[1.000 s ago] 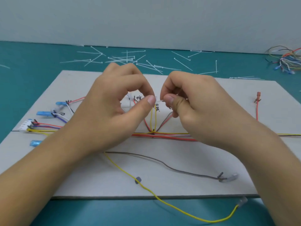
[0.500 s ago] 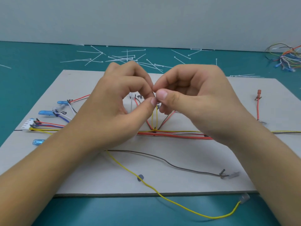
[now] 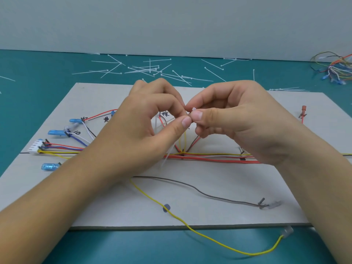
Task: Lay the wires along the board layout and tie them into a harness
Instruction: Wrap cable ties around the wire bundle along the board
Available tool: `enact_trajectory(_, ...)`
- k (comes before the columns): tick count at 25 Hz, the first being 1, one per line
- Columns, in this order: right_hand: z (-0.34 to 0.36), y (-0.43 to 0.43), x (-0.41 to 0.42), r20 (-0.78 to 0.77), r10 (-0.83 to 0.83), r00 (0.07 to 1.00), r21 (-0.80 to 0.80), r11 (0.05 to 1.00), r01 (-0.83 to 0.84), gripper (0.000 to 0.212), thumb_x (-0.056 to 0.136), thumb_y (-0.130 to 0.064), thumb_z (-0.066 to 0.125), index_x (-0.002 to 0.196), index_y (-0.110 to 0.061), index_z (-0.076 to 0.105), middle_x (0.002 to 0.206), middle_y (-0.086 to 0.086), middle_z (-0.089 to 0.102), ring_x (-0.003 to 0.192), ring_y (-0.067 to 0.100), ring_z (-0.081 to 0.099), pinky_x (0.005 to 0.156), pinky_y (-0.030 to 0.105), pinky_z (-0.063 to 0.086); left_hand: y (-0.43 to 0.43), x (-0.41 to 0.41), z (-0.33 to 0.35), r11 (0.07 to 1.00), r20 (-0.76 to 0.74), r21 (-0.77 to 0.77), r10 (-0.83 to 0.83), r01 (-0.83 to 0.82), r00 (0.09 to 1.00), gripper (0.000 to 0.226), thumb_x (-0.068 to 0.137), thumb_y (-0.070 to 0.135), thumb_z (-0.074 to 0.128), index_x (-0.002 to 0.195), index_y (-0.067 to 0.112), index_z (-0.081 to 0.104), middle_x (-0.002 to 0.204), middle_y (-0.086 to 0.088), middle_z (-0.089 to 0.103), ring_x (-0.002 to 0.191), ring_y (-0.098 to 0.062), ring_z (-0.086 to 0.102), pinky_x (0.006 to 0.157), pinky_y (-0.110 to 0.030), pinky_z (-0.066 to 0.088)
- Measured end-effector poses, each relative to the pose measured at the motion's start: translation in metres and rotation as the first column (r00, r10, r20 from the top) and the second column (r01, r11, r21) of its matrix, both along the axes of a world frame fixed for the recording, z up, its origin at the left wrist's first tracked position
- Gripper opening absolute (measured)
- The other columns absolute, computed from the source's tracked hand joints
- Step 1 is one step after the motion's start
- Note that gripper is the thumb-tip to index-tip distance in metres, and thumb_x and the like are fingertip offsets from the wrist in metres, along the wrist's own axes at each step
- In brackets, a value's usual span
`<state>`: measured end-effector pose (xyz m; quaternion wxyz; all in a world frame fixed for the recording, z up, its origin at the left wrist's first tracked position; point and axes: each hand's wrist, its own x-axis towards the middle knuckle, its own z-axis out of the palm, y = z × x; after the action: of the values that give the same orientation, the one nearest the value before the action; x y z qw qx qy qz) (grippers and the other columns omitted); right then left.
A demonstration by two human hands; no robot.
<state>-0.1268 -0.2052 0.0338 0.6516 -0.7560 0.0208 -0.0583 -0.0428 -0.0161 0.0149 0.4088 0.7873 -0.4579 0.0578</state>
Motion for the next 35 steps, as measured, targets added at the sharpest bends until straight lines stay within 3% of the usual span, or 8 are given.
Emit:
enact_trajectory(5,-0.001,-0.005,0.001,-0.005,0.020,1.000,0.014,1.000,-0.020,0.010,0.081,-0.005,0.075,0.088,-0.012,0.078,0.076,0.008,0.073,0.063,0.019,0.064,0.067,0.033,0.057,0.000,0.000,-0.001,1.000,-0.043,-0.011,-0.019,0.019,0.999,0.010,0.092,0.034,0.067,0.084,0.028,0.070,0.102,0.015,0.064,0.099,-0.015,0.052,0.088,-0.017,0.033)
enact_trajectory(8,-0.003,-0.005,0.001,0.003,0.035,0.999,0.004,0.999,-0.035,0.013,0.087,0.001,0.073,0.090,-0.011,0.077,0.074,0.006,0.072,0.063,0.017,0.063,0.066,0.031,0.056,0.002,0.001,0.001,0.999,-0.050,0.003,-0.038,0.038,0.998,0.006,0.090,0.033,0.069,0.084,0.031,0.071,0.103,0.016,0.064,0.101,-0.017,0.052,0.086,-0.012,0.033)
enact_trajectory(13,-0.001,-0.006,0.000,0.007,0.052,0.999,0.026,0.998,-0.053,0.012,0.081,-0.006,0.074,0.087,-0.015,0.078,0.075,0.004,0.073,0.064,0.019,0.063,0.065,0.030,0.056,0.002,0.003,0.000,0.999,-0.054,0.037,-0.032,0.034,0.998,0.004,0.086,0.032,0.071,0.083,0.032,0.072,0.102,0.018,0.063,0.098,-0.010,0.050,0.082,-0.008,0.031)
enact_trajectory(26,-0.003,-0.007,0.002,-0.004,0.009,1.000,-0.032,0.999,-0.009,0.014,0.086,-0.002,0.076,0.087,-0.016,0.079,0.074,0.004,0.072,0.063,0.017,0.063,0.061,0.027,0.054,0.001,0.002,-0.002,0.998,-0.052,0.046,-0.045,0.048,0.998,0.008,0.089,0.032,0.068,0.084,0.029,0.073,0.102,0.015,0.064,0.100,-0.016,0.052,0.084,-0.012,0.033)
enact_trajectory(35,-0.006,0.002,0.002,-0.036,-0.030,0.999,0.131,0.991,0.035,0.015,0.078,-0.005,0.078,0.092,-0.003,0.074,0.085,0.016,0.070,0.069,0.021,0.062,0.069,0.029,0.056,0.000,0.002,-0.003,0.998,-0.064,0.018,-0.062,0.063,0.996,0.008,0.089,0.029,0.069,0.081,0.027,0.071,0.101,0.014,0.065,0.101,-0.019,0.054,0.087,-0.019,0.036)
